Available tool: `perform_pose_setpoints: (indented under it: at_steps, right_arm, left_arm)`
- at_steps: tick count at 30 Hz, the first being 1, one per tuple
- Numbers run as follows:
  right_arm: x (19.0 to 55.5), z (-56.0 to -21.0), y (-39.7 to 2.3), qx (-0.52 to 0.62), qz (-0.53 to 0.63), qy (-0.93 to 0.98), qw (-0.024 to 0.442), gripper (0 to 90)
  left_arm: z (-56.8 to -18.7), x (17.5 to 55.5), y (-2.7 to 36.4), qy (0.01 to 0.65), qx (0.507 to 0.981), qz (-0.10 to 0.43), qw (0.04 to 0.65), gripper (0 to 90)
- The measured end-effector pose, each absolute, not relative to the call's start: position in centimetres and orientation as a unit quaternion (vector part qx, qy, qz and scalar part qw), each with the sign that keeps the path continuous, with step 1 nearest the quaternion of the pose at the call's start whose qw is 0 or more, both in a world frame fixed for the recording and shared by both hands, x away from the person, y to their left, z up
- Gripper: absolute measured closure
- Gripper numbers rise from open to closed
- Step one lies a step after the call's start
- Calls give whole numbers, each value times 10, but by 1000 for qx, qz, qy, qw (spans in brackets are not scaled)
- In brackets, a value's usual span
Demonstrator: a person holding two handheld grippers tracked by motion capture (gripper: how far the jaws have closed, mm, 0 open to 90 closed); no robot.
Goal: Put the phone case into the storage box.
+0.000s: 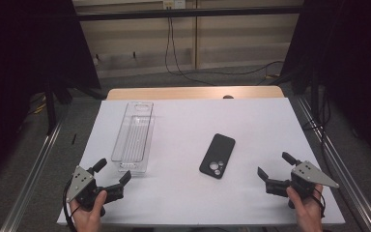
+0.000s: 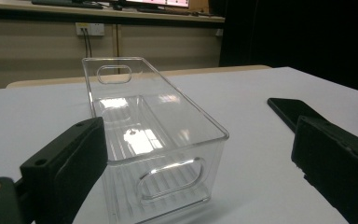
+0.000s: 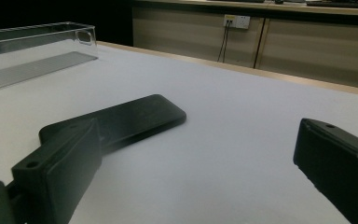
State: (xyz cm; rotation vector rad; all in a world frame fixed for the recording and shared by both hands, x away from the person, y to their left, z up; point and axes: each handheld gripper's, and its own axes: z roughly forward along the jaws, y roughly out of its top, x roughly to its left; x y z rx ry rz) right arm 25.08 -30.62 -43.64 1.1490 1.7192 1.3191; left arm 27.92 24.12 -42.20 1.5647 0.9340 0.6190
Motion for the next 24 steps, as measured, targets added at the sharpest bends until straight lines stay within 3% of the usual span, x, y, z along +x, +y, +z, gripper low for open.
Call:
perform_pose_setpoints:
  at_steps: [15, 24]
  right_arm:
    - [255, -437, -304, 440, 514, 681, 279, 14]
    - [255, -435, -296, 412, 528, 691, 271, 0]
  left_arm:
    - [-424, 278, 238, 399, 673, 258, 566, 35]
    - [-424, 277, 238, 398, 673, 253, 570, 36]
